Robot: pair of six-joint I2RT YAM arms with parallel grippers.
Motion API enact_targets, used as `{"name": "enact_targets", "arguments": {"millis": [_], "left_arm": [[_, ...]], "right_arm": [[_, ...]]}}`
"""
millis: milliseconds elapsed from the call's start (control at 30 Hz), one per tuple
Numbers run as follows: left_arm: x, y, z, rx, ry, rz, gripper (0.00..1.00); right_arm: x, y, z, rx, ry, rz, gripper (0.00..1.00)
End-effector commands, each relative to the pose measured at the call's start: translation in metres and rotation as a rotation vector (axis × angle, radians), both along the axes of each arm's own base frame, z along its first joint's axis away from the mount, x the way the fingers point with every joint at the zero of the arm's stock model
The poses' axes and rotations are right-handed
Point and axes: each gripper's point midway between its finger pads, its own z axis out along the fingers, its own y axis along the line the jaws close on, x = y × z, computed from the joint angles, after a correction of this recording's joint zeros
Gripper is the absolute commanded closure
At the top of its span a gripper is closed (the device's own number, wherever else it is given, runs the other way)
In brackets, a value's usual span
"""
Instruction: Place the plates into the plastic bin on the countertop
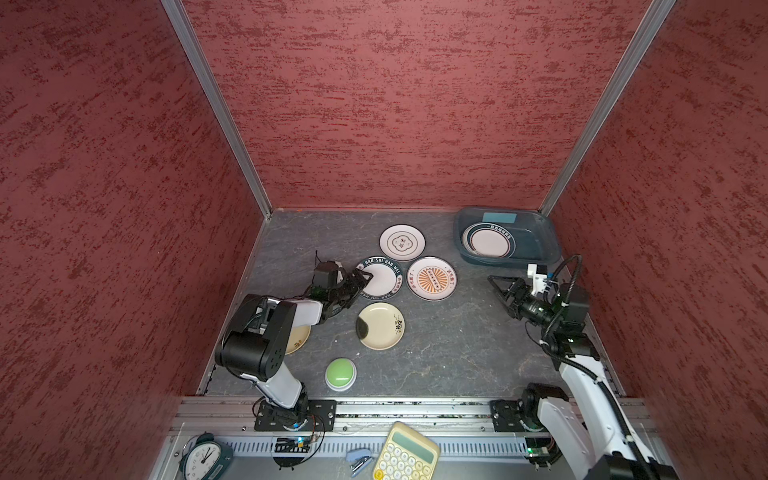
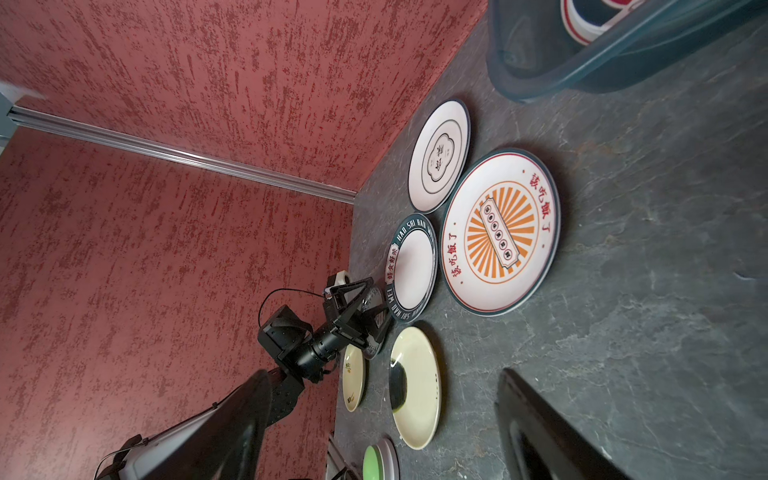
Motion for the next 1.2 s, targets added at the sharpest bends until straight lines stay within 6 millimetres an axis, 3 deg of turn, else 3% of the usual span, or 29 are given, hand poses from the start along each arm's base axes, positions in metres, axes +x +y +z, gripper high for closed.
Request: {"name": "enact_targets", "arguments": {"millis": [0, 533, 900, 1167], "left_arm": [[0.003, -0.005, 0.001, -0.011, -0.021, -0.020, 0.16], [0.005, -0.005, -0.004, -0.022, -0.024, 0.005, 0.51], [0.006, -0.003, -0.009, -0.017, -0.018, 0.013, 0.57], [0.005, -0.003, -0.012, -0.018, -0.007, 0.017, 0.69]], "right_arm": [[0.000, -0.002, 0.000, -0.009, -0.012, -0.019, 0.15], [0.001, -0.003, 0.000, -0.004, -0.008, -0.028, 0.15], [0.003, -0.003, 0.000, 0.003, -0.003, -0.029, 0.16], [0.002, -0.003, -0.004, 0.006, 0.011, -0.031, 0.15]]}}
